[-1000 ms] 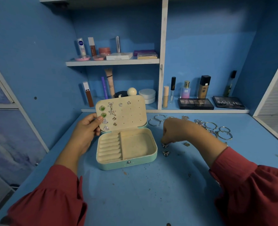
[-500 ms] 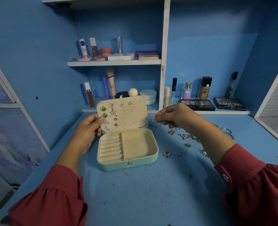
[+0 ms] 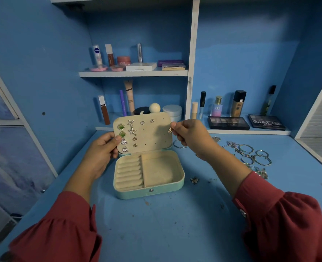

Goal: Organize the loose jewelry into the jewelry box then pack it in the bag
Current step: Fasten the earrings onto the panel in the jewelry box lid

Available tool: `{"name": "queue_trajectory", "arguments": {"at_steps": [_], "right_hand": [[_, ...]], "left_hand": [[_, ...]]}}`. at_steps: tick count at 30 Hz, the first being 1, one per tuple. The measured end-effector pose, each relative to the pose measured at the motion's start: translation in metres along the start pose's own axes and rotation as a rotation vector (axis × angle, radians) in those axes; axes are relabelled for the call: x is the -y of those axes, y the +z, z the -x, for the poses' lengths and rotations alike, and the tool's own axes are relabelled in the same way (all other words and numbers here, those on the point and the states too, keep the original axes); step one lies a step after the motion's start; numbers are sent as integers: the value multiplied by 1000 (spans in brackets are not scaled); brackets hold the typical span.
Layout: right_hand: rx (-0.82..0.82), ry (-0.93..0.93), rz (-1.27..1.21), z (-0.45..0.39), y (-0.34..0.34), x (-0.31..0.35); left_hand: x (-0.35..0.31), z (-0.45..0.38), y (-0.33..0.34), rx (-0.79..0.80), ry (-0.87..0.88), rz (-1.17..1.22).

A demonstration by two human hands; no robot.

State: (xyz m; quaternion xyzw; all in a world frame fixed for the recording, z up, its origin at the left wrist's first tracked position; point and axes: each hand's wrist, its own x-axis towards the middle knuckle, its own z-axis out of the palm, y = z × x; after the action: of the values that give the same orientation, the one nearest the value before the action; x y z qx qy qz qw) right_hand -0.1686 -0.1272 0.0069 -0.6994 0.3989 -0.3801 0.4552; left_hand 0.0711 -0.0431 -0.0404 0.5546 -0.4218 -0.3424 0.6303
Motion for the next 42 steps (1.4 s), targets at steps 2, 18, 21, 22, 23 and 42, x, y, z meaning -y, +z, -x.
{"name": "queue_trajectory", "arguments": {"at_steps": [2, 18, 21, 22, 23, 42], "right_hand": [[-75, -42, 19, -3, 7, -2], [-237, -193, 17, -10, 33, -5], [-283, -186, 20, -10, 34, -4], [-303, -174, 10, -10, 34, -3], [-319, -156, -12, -9, 34, -1], [-76, 193, -581, -8, 17, 24]], "left_hand": [[0, 0, 0, 5, 1, 0], [-1, 2, -1, 28, 7, 13], [-3, 4, -1, 45, 20, 8], [-3, 4, -1, 50, 23, 4], [-4, 5, -1, 53, 25, 2], [-8, 9, -2, 76, 14, -5]]}}
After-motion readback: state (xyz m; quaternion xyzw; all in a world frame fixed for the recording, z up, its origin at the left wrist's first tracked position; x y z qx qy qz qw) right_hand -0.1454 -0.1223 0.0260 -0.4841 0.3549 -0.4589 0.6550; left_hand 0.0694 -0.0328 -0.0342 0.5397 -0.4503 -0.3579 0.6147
